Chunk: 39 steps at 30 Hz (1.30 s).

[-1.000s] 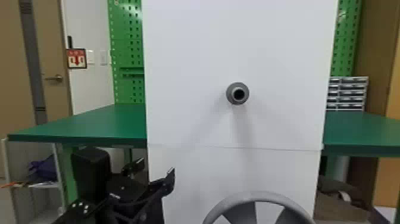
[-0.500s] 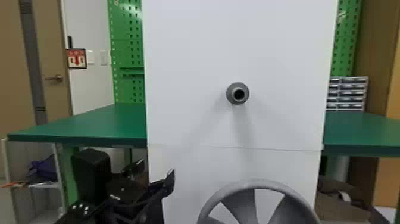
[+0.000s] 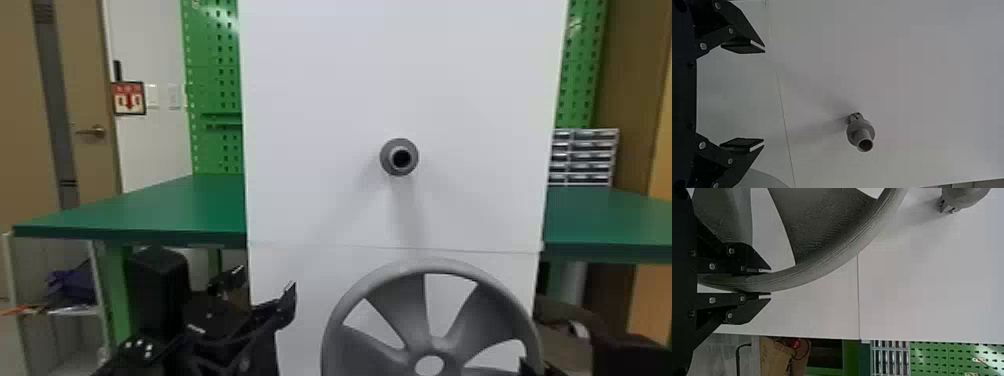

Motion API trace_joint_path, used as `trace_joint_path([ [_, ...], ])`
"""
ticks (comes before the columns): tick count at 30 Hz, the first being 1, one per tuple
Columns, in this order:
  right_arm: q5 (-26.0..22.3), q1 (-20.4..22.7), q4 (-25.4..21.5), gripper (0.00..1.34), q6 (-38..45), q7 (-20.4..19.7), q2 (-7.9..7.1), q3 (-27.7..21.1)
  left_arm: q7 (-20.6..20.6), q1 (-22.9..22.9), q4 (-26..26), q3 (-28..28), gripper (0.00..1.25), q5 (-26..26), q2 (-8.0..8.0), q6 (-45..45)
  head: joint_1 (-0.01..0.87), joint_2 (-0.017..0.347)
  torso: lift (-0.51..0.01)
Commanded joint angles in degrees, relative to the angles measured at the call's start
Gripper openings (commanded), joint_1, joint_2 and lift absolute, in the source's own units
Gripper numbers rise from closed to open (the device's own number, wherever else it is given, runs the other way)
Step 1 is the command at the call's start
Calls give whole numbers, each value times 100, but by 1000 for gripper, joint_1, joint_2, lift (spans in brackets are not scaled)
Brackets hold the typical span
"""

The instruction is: Hold the wheel and insert it

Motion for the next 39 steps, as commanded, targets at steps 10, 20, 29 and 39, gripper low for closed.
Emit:
trace_joint_path([
  [10,-141,-321,-160,152,237,2,-47,-41,-1,-20,26,-45,835,-18,0,0,181,98,-494],
  [20,-53,-576,-160,150,229,2,-47,-112,-1,-47,79,-107,835,-18,0,0,181,98,-494],
  [29,61,-875,-125,152,193,2,-47,-112,-1,-64,105,-133,835,-9,0,0,181,98,-494],
  [39,61,-1270,-99,152,431,2,32,-32,-1,-73,140,-159,835,-26,0,0,181,98,-494],
])
